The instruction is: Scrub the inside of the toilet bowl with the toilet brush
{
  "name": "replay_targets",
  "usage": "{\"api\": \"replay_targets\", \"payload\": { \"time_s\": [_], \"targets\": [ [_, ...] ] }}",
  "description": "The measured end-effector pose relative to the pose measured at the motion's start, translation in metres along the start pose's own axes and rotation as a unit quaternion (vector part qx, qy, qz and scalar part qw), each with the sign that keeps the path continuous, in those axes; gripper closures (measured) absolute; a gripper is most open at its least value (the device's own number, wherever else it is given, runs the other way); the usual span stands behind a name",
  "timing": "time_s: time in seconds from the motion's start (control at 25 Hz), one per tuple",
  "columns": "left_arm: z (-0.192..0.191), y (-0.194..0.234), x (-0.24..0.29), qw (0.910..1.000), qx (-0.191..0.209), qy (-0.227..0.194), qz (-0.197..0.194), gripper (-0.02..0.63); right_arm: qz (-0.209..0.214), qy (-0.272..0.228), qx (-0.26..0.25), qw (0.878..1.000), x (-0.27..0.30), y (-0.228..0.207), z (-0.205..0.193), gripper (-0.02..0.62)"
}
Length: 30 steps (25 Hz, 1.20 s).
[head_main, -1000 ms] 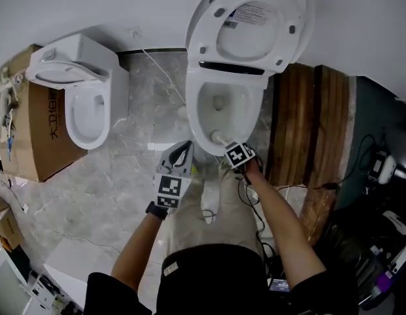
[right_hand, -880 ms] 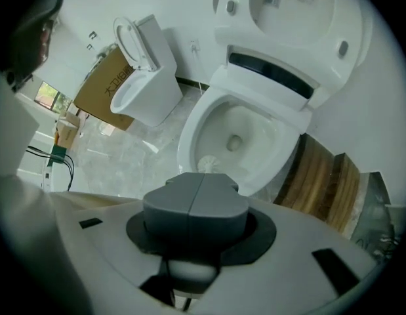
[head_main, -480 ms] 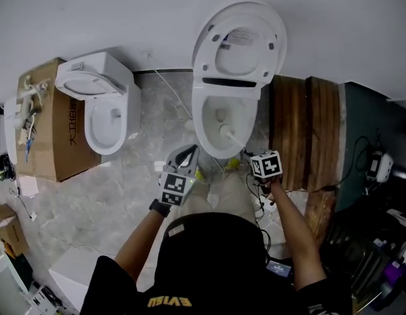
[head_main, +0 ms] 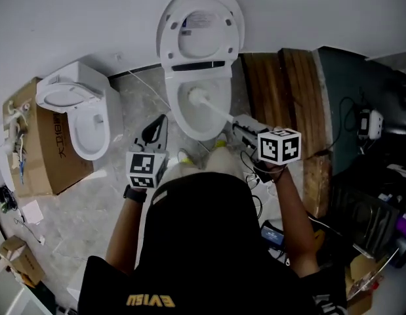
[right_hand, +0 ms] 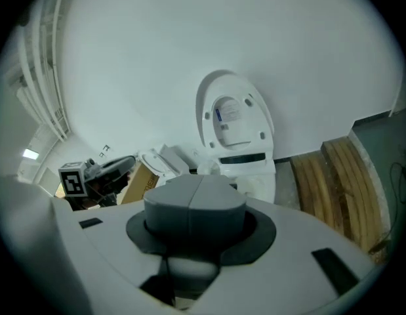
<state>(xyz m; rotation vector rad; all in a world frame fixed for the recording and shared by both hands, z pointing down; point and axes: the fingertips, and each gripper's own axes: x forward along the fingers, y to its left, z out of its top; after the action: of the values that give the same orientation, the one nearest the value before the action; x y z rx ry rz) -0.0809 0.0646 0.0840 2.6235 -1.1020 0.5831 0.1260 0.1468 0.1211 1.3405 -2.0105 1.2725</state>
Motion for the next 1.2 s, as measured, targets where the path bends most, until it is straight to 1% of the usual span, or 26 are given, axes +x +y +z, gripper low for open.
{"api": "replay_targets", "payload": {
  "time_s": [0.16,0.32,0.4,0.6,0.84,1.2],
  "targets": [
    [0.018,-0.015,0.016,0.9997,-0.006,-0.016,-0.017,0.588,-0.002,-0.04,-0.035,0.999,-0.033,0.012,0.024,0.437],
    [0.031,-0.043,0.019,0.9988,0.004,-0.033,-0.037,0.588,-0.027,-0.056,-0.076,0.995,-0.056,0.015,0.026,0.437],
    [0.034,-0.05,0.018,0.9984,0.007,-0.038,-0.04,0.588,-0.035,-0.057,-0.085,0.994,-0.061,0.013,0.026,0.439],
    [0.036,-0.055,0.015,0.9983,0.004,-0.045,-0.037,0.588,-0.041,-0.056,-0.1,0.993,-0.065,0.008,0.03,0.439],
    [0.034,-0.045,0.009,0.9987,-0.002,-0.046,-0.021,0.588,-0.053,-0.056,-0.126,0.989,-0.062,0.012,0.034,0.439],
    [0.032,-0.041,0.002,0.9988,-0.002,-0.047,-0.017,0.588,-0.054,-0.062,-0.137,0.987,-0.066,0.02,0.038,0.439]
  ]
}}
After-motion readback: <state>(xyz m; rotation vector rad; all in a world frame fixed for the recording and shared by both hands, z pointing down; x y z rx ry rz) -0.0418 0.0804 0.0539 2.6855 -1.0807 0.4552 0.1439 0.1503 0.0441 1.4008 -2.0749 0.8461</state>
